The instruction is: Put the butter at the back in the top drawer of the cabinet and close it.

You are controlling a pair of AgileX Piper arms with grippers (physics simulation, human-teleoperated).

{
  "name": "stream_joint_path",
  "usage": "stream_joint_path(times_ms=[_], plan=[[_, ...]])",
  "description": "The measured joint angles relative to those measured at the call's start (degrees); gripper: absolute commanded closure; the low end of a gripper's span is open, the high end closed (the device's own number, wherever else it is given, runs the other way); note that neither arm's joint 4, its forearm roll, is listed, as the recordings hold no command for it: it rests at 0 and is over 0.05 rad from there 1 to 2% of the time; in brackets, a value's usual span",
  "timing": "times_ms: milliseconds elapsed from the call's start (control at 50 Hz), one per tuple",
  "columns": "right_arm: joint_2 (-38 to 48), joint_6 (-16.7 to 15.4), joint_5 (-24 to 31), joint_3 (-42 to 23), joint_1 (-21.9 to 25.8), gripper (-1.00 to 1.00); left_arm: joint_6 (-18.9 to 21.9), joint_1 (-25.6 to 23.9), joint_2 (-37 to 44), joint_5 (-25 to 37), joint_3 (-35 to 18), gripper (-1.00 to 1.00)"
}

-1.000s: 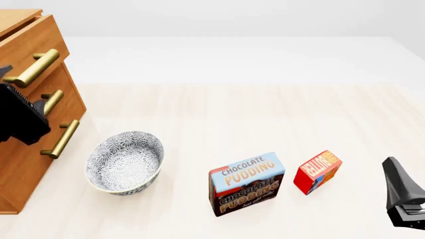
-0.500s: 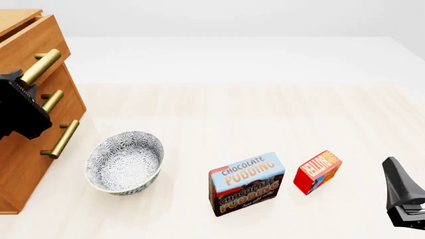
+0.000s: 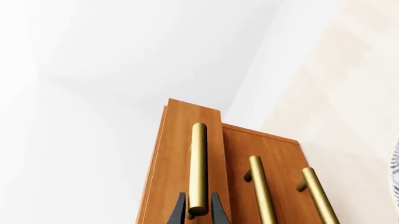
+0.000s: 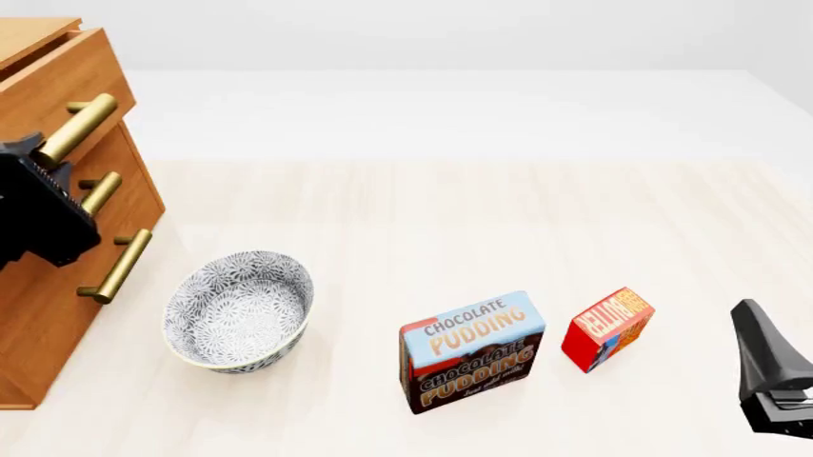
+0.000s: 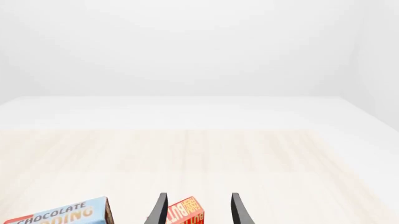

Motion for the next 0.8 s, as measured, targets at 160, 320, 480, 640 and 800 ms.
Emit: stream_joint_path(times_ms=[160,320,480,640,800], plan=[[-0.06,0.0,0.06,0.0,0.0,-1.0,0.1,-0.72,-0.08,-0.29,0.18,1.0],[-0.19,-0.01,0.2,-0.01,0.0,-1.0,0.25,-1.68,-0.09,-0.82,0.47,1.0],[-0.28,-0.01,0.29,-0.01,0.0,-1.0,0.39,-2.8,-0.05,-1.46,0.8,1.0],[-0.46,-0.01,0.49,-0.03,0.0,-1.0,0.6,-3.89,0.01,-2.13,1.08,1.0],[-0.69,-0.01,0.72,-0.04,0.0,-1.0,0.71,-4.2,-0.01,-2.36,1.13,1.0]])
